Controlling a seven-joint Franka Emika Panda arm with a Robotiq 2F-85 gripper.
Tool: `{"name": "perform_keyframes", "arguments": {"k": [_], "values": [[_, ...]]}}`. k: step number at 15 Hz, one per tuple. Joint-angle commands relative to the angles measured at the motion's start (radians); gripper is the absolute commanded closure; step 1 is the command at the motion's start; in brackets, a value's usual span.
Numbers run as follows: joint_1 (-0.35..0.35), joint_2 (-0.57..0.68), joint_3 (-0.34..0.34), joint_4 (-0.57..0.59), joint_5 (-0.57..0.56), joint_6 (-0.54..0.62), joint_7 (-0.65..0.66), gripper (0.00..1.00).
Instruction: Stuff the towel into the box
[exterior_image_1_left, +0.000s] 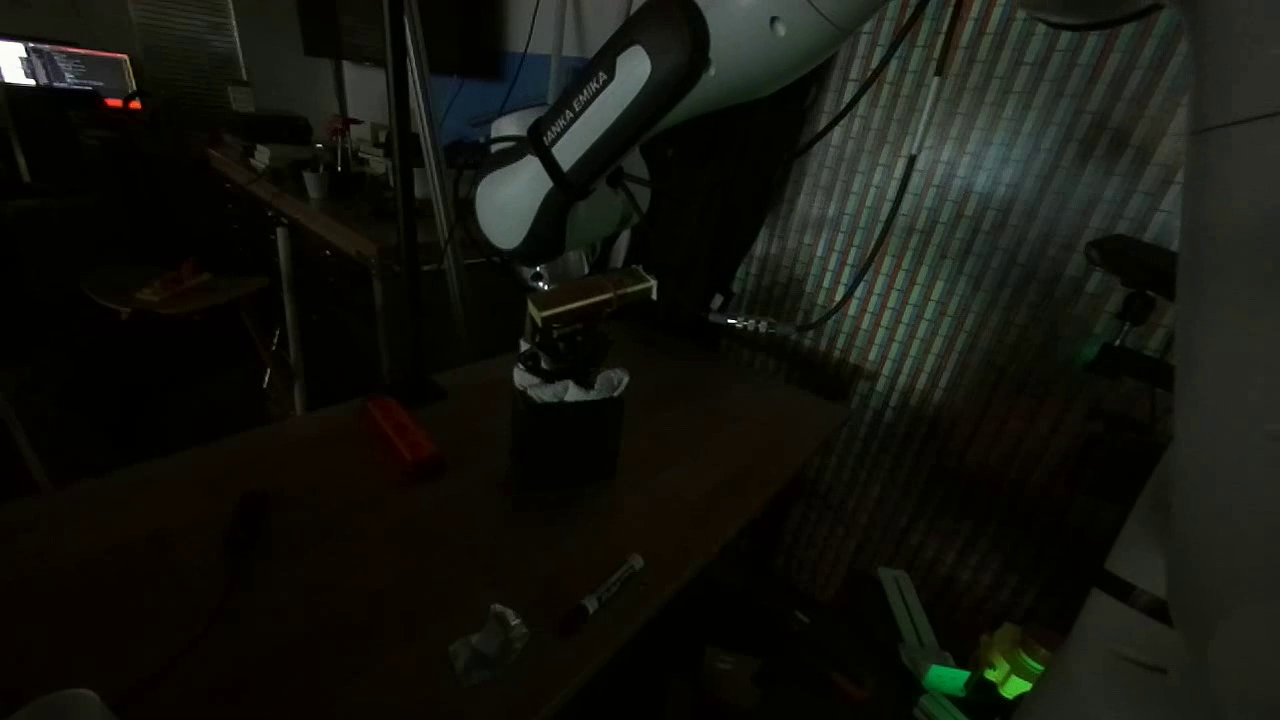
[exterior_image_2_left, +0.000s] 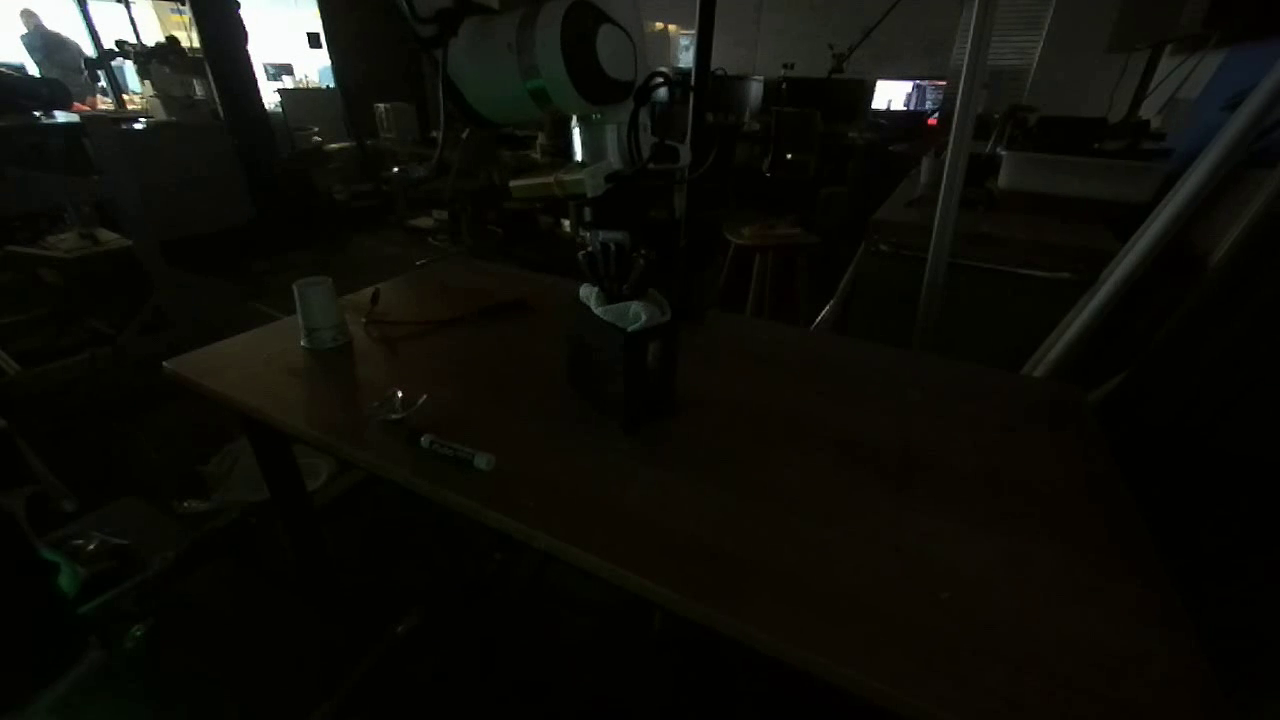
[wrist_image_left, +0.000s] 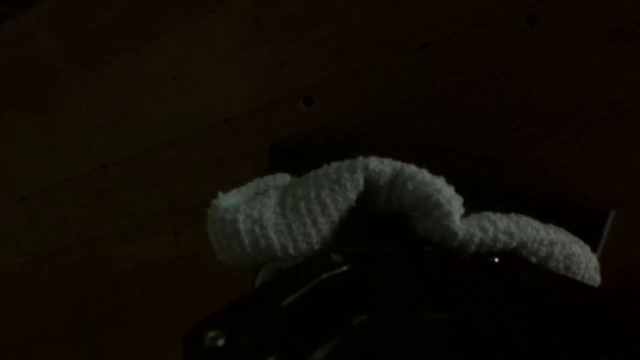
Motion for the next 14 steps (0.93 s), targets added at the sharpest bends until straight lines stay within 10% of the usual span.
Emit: {"name": "perform_keyframes", "arguments": {"k": [1,14], "values": [[0.008,0.028,-0.009,0.014,0.026,0.015,0.0,1.0],[0.004,0.086,0.001,0.016,0.096,0.027,-0.03,1.0]]}}
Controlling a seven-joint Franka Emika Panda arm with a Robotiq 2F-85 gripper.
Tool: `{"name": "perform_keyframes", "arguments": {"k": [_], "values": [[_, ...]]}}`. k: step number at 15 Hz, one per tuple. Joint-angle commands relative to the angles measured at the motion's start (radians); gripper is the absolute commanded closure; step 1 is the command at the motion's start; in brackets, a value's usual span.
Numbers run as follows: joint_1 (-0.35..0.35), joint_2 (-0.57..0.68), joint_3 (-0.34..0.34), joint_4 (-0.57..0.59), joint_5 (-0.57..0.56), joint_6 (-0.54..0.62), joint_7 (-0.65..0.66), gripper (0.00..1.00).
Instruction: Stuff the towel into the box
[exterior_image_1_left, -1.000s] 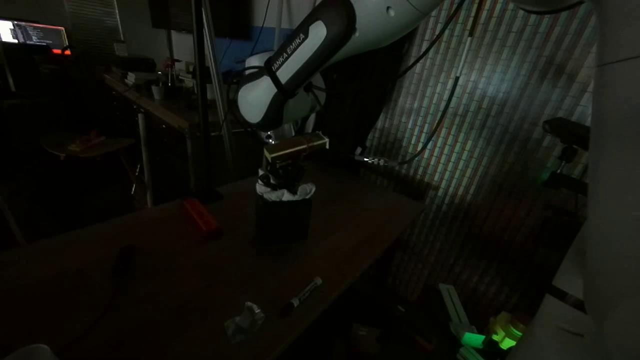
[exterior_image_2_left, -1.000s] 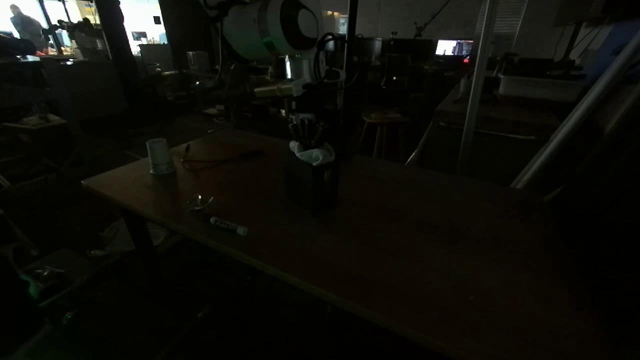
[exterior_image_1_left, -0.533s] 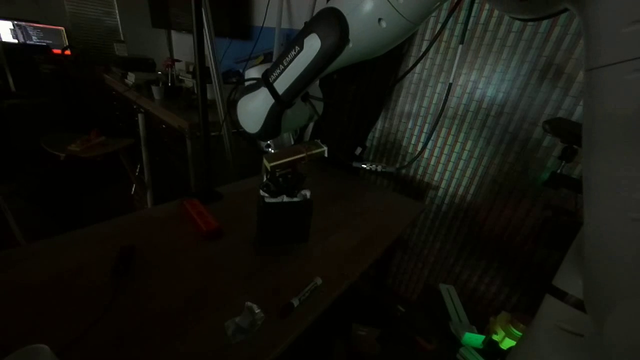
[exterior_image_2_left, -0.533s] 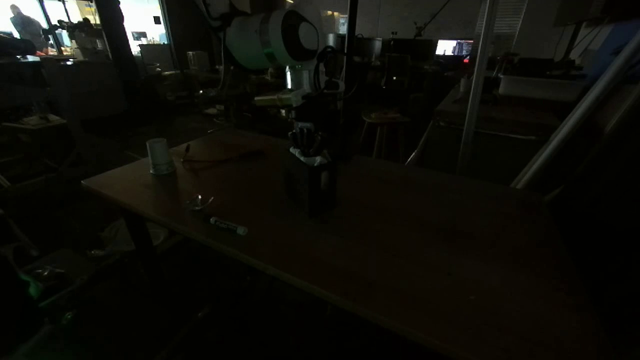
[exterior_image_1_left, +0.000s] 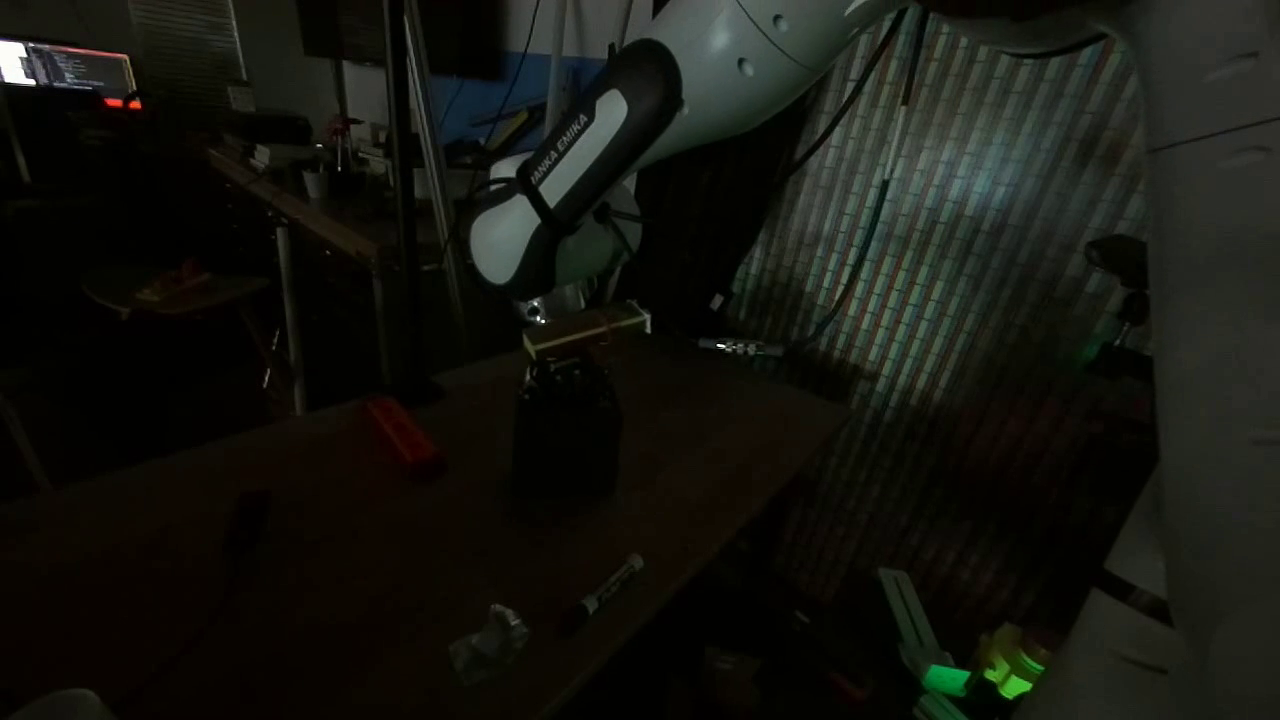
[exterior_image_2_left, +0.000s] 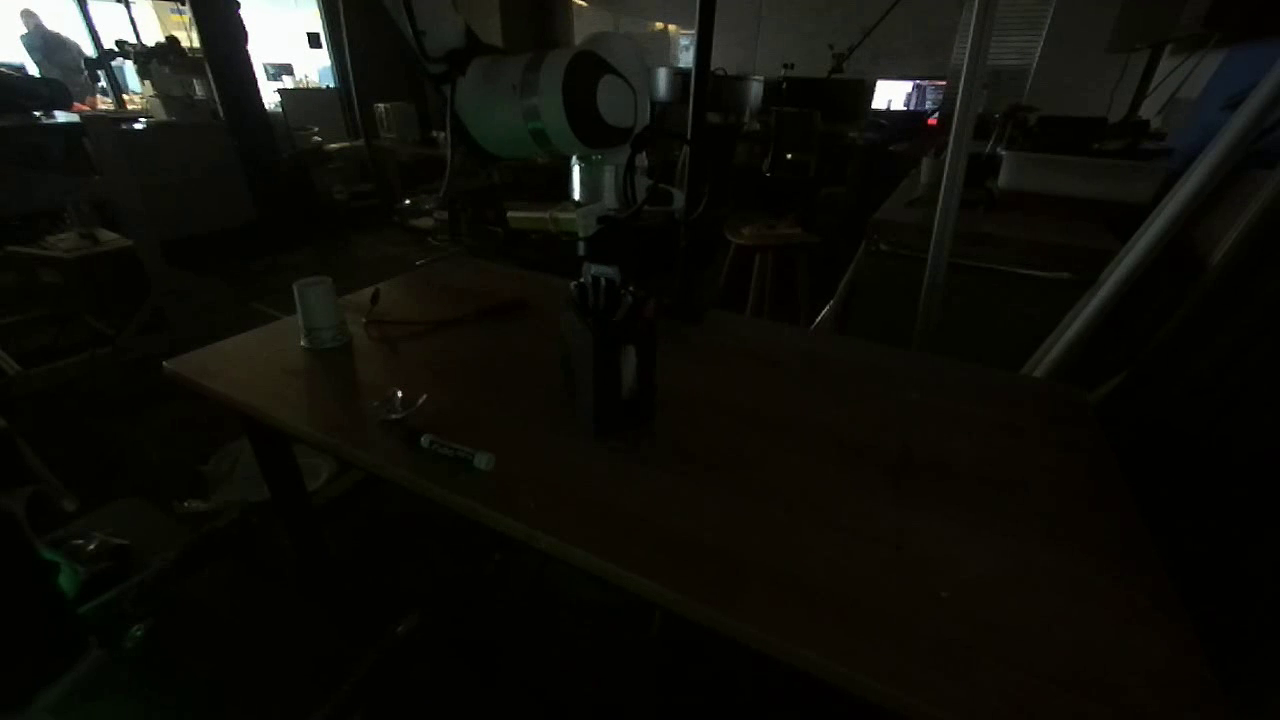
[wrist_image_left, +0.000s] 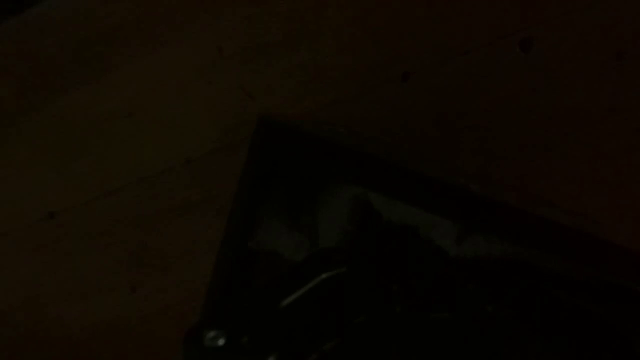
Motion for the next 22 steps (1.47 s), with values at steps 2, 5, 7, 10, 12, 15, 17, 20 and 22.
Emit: {"name": "perform_keyframes", "arguments": {"k": [2,5,7,10,12,15,17,20,22], "values": [[0.0,0.015,0.002,0.015,0.058,0.023,-0.034,1.0],[0.003,-0.011,-0.003,0.004,0.064,0.032,-0.038,1.0],[0.009,-0.042,-0.01,-0.007,0.044,0.033,-0.034,1.0],[0.017,-0.103,-0.019,-0.018,0.014,0.029,-0.024,1.0],[0.022,-0.142,-0.018,-0.015,-0.007,0.021,-0.017,1.0],[0.028,-0.193,-0.009,-0.006,-0.042,0.02,-0.012,1.0],[0.033,-0.209,0.0,0.007,-0.055,0.024,-0.014,1.0],[0.044,-0.206,0.012,0.038,-0.06,0.026,-0.016,1.0],[0.051,-0.193,0.02,0.058,-0.053,0.028,-0.019,1.0]]}}
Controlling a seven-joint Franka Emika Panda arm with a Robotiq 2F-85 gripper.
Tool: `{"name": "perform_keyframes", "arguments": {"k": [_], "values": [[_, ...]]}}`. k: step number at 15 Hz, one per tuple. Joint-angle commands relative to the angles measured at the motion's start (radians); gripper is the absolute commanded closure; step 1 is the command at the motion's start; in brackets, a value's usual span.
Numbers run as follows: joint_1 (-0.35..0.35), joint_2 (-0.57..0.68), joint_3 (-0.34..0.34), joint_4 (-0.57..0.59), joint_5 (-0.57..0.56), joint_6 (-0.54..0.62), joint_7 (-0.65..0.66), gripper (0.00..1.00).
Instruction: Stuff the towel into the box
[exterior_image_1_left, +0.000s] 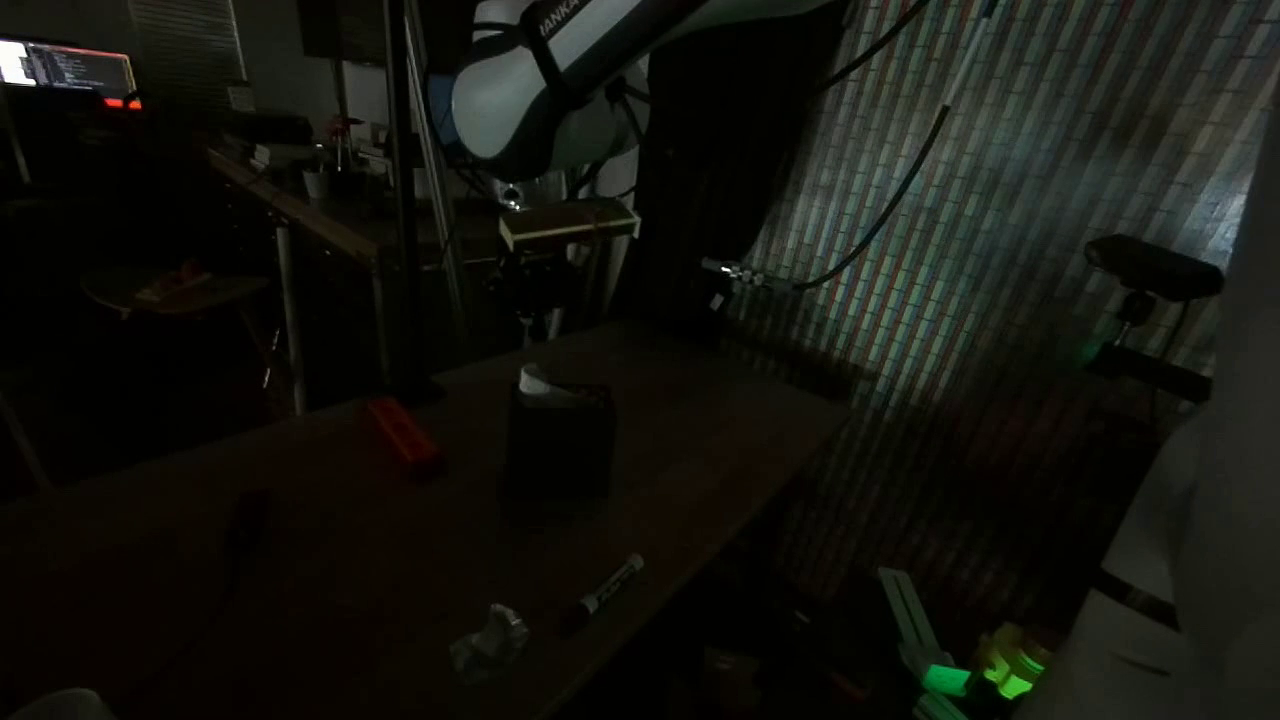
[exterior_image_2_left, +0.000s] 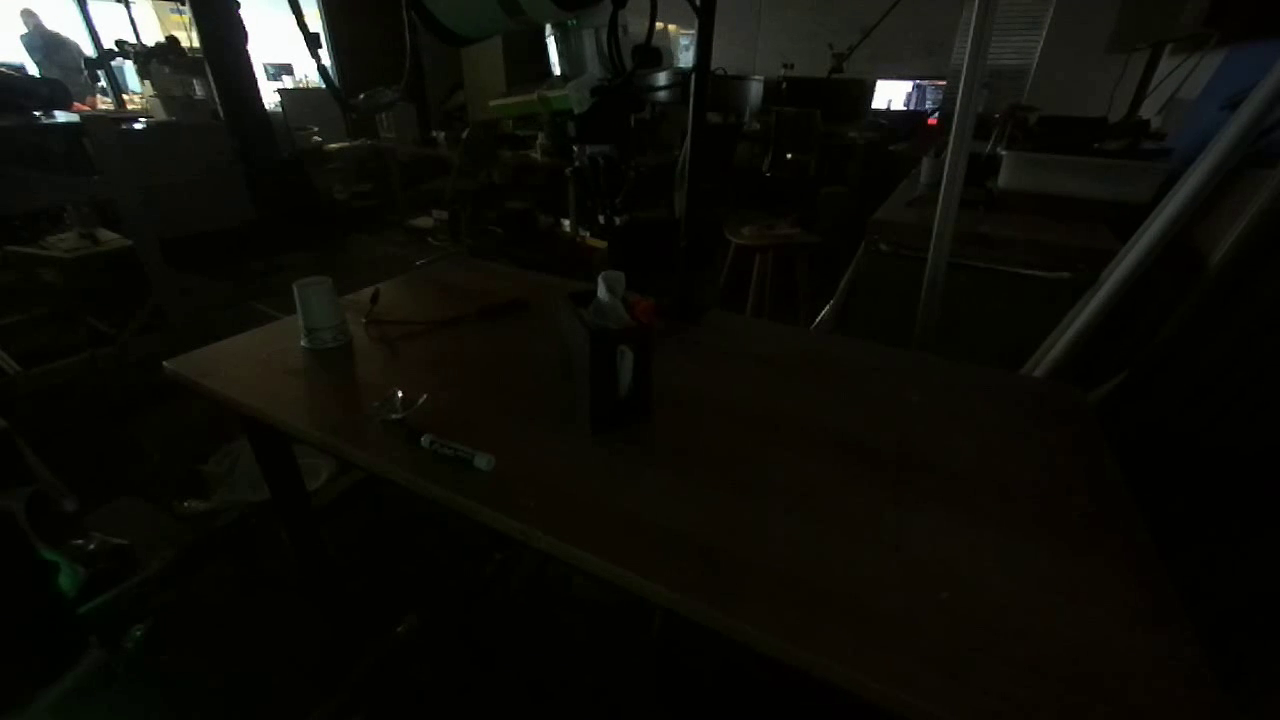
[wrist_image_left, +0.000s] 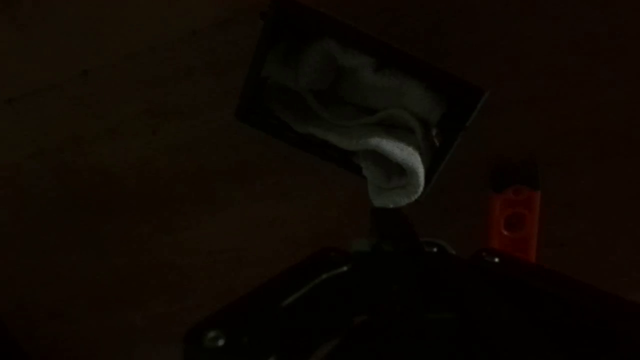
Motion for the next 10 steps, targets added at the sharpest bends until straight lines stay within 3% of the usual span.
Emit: {"name": "perform_keyframes", "arguments": {"k": [1,10], "values": [[0.015,0.015,0.014,0.039,-0.006,0.003,-0.005,1.0],[0.015,0.074,0.019,0.037,0.016,0.017,-0.017,1.0]]}}
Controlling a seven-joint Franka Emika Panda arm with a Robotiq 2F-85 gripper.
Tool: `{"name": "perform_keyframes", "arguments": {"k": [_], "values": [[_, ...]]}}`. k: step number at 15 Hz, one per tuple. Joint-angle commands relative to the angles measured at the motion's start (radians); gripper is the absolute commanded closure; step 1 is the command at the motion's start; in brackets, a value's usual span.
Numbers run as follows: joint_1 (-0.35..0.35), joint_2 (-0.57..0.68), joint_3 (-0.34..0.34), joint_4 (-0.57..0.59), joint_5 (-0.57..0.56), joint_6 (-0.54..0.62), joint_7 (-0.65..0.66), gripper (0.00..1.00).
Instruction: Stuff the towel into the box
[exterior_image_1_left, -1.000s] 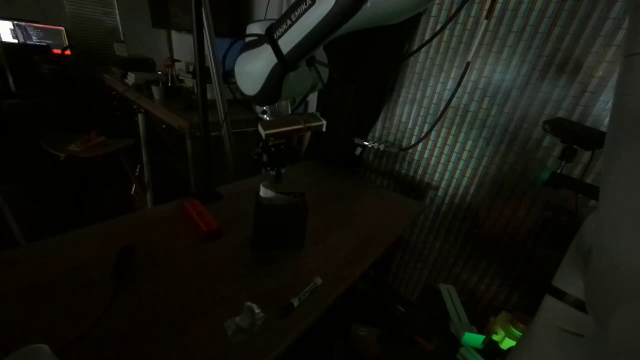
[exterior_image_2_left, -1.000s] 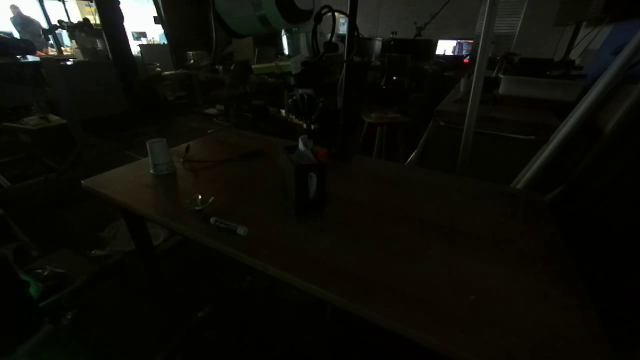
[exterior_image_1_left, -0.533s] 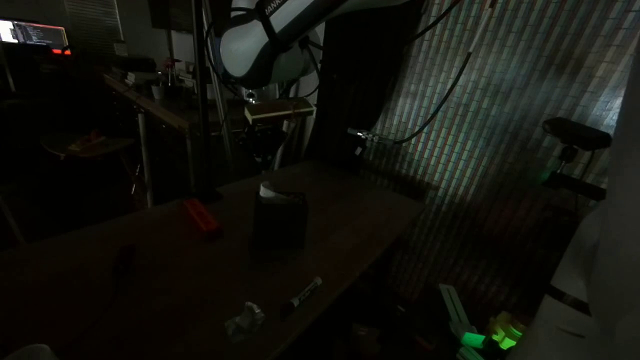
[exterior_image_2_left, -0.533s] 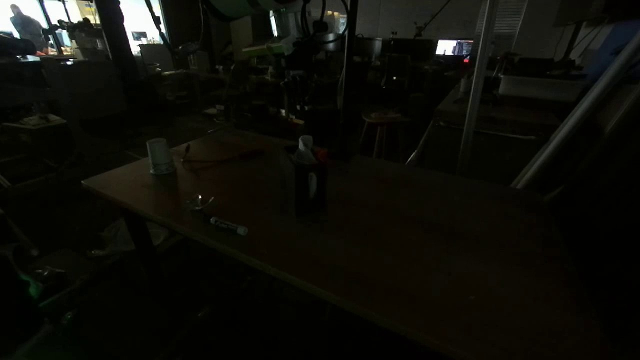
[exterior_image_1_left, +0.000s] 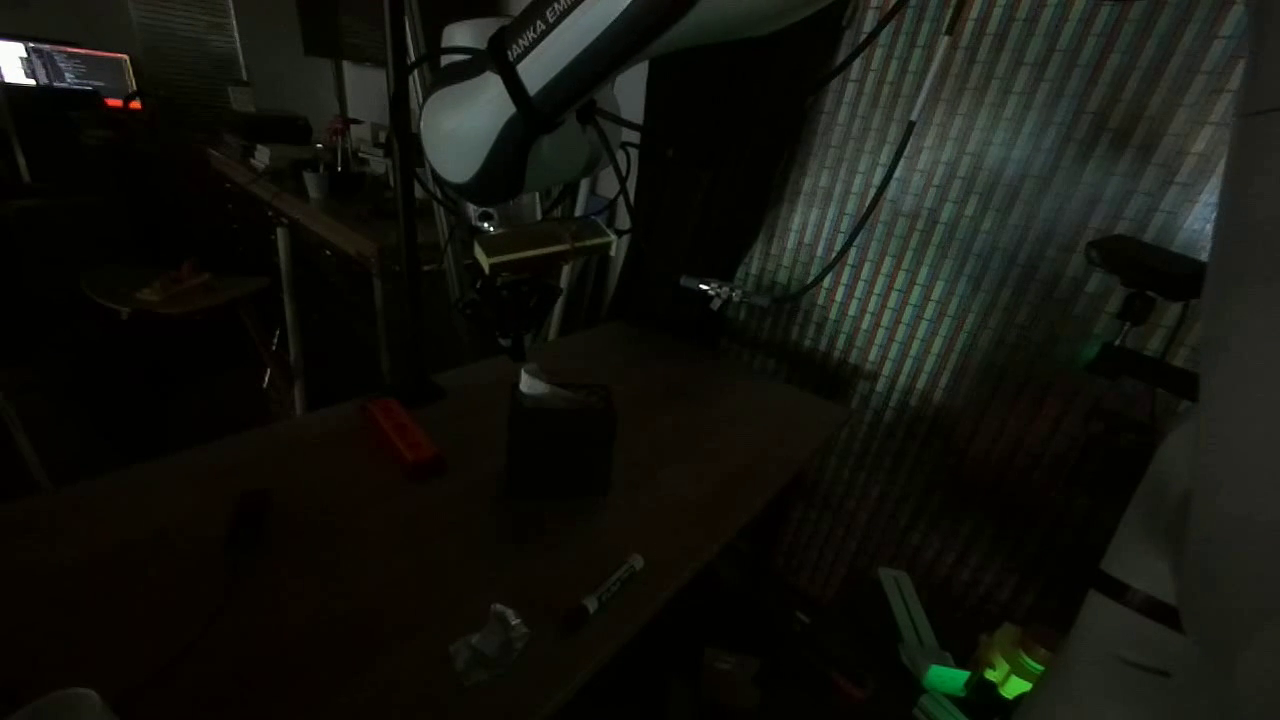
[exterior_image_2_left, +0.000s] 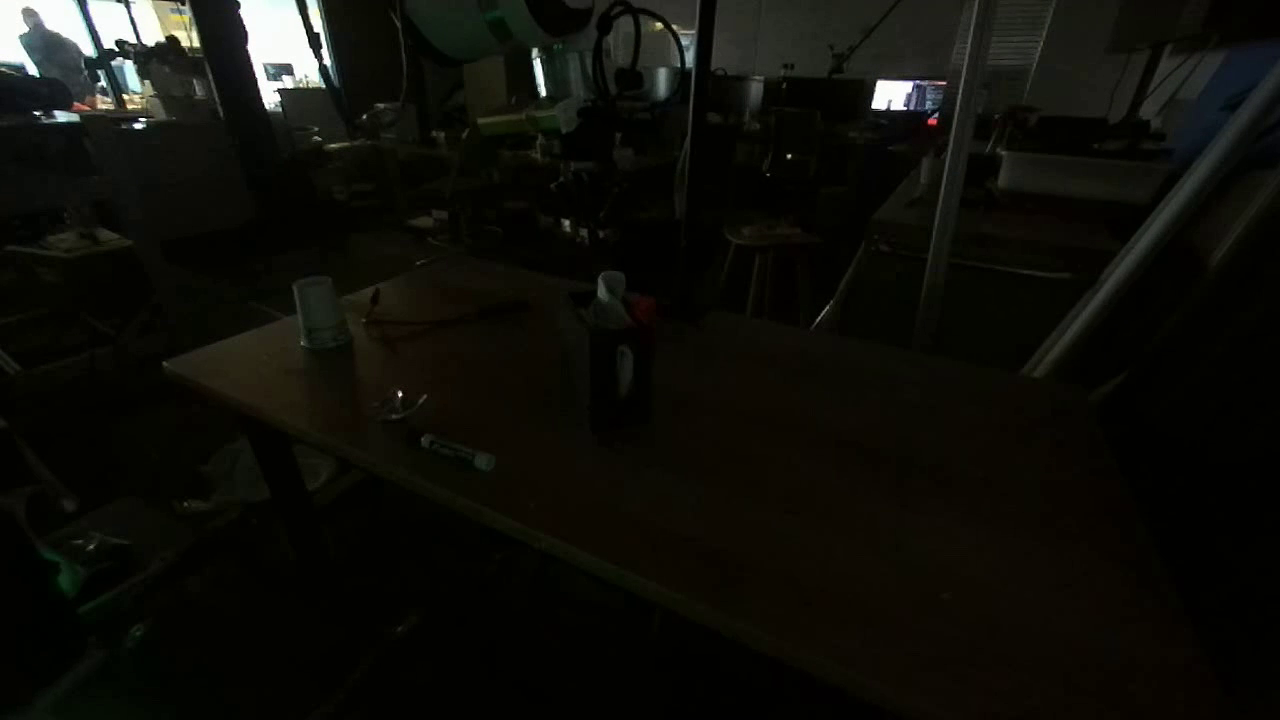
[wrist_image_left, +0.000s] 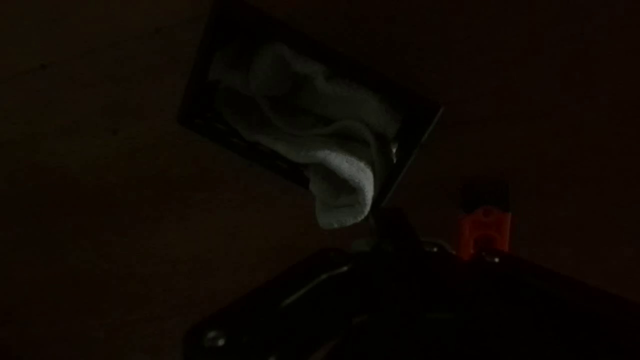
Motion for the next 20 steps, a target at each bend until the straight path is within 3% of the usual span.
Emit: {"name": "perform_keyframes", "arguments": {"k": [1,20], "values": [[-0.007,0.029,-0.006,0.016,0.014,0.017,-0.017,1.0],[-0.026,0.086,-0.024,-0.032,0.032,0.029,-0.021,1.0]]}}
